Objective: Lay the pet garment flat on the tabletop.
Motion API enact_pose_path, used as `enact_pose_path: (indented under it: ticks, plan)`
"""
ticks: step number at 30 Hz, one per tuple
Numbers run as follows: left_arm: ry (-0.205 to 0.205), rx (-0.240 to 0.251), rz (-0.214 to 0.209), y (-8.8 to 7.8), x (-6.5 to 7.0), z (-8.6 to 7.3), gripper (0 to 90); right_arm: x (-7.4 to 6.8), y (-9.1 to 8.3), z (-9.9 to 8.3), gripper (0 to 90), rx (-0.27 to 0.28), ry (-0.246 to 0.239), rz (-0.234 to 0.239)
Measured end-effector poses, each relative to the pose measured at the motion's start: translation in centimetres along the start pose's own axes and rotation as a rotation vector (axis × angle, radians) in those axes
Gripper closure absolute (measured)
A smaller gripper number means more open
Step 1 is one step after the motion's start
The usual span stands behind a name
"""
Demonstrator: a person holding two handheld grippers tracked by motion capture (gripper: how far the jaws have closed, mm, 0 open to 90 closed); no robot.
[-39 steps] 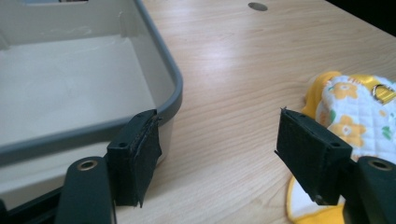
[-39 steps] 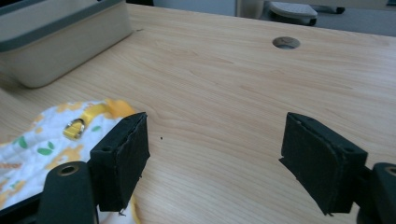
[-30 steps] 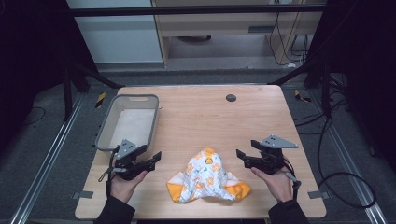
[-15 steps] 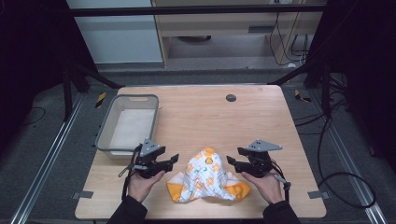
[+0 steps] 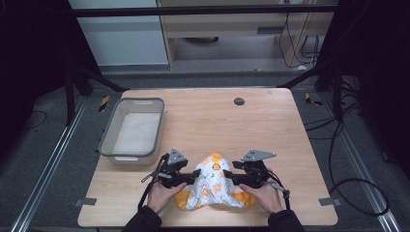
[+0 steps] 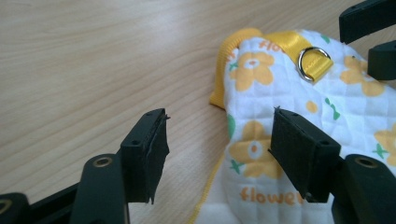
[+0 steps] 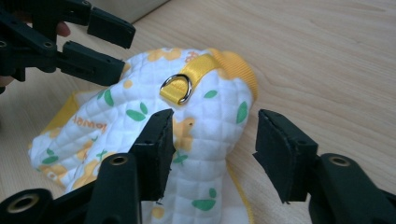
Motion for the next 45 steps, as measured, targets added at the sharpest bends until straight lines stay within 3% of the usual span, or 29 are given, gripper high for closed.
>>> enact_pose_path:
  ticks: [7,9,10,11,16,22,26,28,29,30,35,40,45]
  plan:
    - [-0.017,-0.036,-0.043,1.0,0.3,-0.7,48.9,-0.2,0.6,-0.7,61.0,-0.042,0.004,0.033]
    - [-0.02,-0.044,-0.068,1.2,0.5,-0.8,62.2,-0.3,0.9,-0.9,66.3,-0.06,0.008,0.045]
    - [-0.024,-0.044,-0.078,1.2,0.6,-0.8,62.2,-0.3,0.9,-0.9,66.3,-0.06,0.008,0.045]
    - [-0.021,-0.049,-0.083,1.3,0.7,-0.9,69.3,-0.3,1.1,-1.0,72.2,-0.068,0.003,0.05]
    - [-0.004,-0.073,-0.092,1.6,1.0,-1.0,81.9,-0.5,1.4,-1.1,82.3,-0.084,0.007,0.071]
    - [0.015,-0.1,-0.118,1.4,1.1,-1.1,88.5,-0.5,1.2,-1.0,86.4,-0.082,0.011,0.08]
    - [0.029,-0.053,-0.112,0.6,1.4,-0.5,89.3,-0.4,0.7,-0.8,87.4,-0.056,0.007,0.077]
    - [0.029,-0.019,-0.123,-0.2,1.5,0.0,89.3,-0.5,-0.1,-0.4,87.5,-0.022,-0.004,0.074]
    - [0.032,0.021,-0.132,-1.3,1.7,0.6,89.2,-0.5,-0.5,-0.2,87.5,-0.009,-0.009,0.072]
    - [0.032,0.021,-0.132,-1.3,1.7,0.6,89.3,-0.5,-0.5,-0.2,87.5,-0.009,-0.009,0.072]
    - [0.048,0.107,-0.149,-4.0,2.3,2.0,89.3,-1.1,-2.9,0.9,87.4,0.092,-0.031,0.076]
    - [0.052,0.15,-0.153,-5.4,2.8,2.7,89.3,-2.2,-4.4,1.7,87.5,0.132,-0.064,0.081]
    - [0.091,0.205,-0.141,-7.4,3.6,4.1,89.3,-2.9,-6.2,3.3,87.5,0.183,-0.093,0.082]
Point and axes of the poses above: each handheld gripper's, and its own axes: y roughly forward along the jaws, z roughly out of its top, x roughly to its right, the point moved 6 cm from there along y, roughly forward along the jaws, and after that the axes turned 3 degrees about -x, right-handed, at the moved point
